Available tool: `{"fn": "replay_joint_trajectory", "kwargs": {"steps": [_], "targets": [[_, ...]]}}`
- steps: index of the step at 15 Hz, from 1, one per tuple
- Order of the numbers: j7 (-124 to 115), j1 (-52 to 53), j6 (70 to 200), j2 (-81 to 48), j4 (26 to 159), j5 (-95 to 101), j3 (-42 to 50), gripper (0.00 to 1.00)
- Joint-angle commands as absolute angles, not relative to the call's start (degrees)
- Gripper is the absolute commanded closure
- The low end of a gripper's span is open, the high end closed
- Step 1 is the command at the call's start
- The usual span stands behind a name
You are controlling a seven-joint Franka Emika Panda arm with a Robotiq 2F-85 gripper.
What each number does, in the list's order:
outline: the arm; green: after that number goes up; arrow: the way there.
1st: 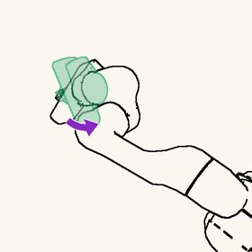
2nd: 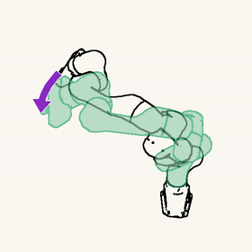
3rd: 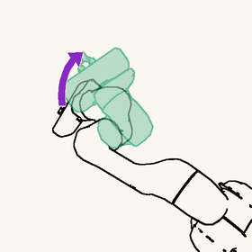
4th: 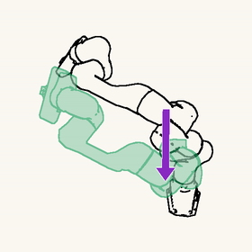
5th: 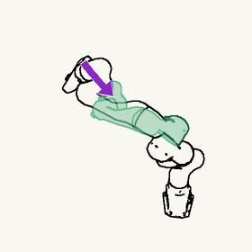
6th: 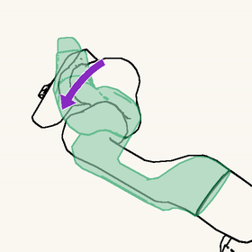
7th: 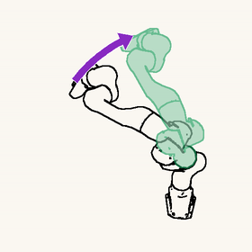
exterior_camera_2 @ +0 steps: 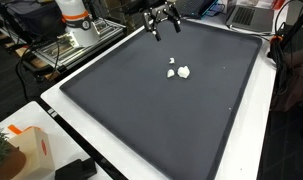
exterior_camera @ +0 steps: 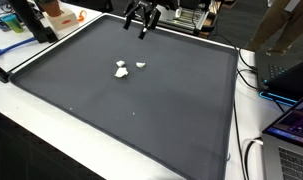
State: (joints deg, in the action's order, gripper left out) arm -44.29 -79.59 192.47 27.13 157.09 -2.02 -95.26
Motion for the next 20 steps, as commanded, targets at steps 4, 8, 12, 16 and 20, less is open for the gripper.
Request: {"fn": "replay_joint_trajectory", "kwargs": {"steps": [4, 8, 12, 16, 20], "targets": [[-44.65, -86.11, 191.50, 30.65, 155.63, -9.15, -103.07, 0.00], [-45.58, -88.63, 191.89, 31.52, 154.59, -9.87, -106.71, 0.00], [-44.43, -92.15, 191.13, 31.23, 153.86, -9.02, -111.99, 0.00], [-45.77, -96.08, 192.72, 35.90, 151.44, -10.96, -115.75, 0.00], [-45.85, -100.59, 193.05, 40.07, 148.17, -11.91, -118.56, 0.00]]}}
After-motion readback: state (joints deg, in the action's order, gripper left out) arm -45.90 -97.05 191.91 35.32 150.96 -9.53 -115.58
